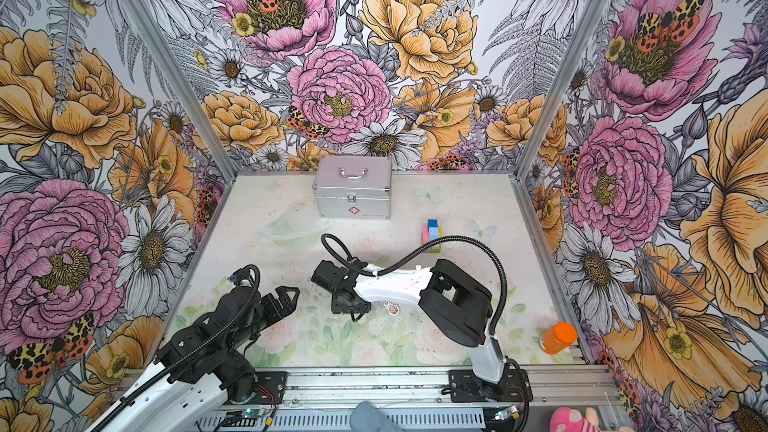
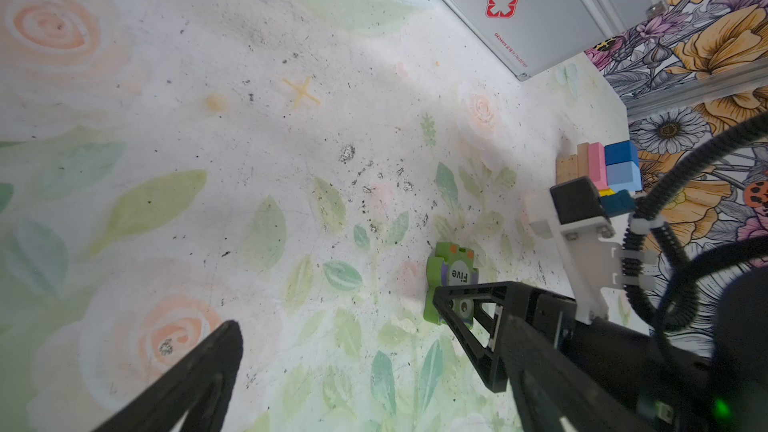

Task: Build the wood block tower
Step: 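Close the right gripper on the green 'Five' owl block and lift it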

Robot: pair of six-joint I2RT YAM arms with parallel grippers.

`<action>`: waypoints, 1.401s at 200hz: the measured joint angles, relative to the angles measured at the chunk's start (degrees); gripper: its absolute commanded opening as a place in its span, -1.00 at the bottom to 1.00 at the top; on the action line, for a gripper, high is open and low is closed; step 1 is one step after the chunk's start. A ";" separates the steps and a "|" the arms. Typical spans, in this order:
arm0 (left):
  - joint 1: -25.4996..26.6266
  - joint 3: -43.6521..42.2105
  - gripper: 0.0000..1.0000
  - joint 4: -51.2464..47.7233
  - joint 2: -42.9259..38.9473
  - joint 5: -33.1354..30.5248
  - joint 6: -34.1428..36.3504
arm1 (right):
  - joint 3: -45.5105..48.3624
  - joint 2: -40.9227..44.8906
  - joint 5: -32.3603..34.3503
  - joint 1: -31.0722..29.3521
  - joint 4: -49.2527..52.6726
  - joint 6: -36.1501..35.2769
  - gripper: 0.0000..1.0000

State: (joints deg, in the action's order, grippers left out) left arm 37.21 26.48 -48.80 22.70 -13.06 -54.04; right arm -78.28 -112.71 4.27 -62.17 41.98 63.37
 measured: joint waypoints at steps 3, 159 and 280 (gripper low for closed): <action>0.00 0.00 0.98 0.00 0.00 0.00 0.00 | 0.00 0.00 0.00 0.00 0.02 0.00 0.09; -1.05 0.00 0.97 0.13 0.00 0.02 0.02 | -0.66 -1.42 1.11 0.26 2.01 -1.92 -0.10; -1.99 0.35 0.98 0.15 2.58 0.02 0.09 | -0.48 -0.63 1.09 1.90 2.64 -5.27 -0.21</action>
State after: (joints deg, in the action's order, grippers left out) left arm 35.22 26.83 -48.64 25.28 -13.04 -53.95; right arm -78.76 -113.34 5.37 -60.27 44.62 58.11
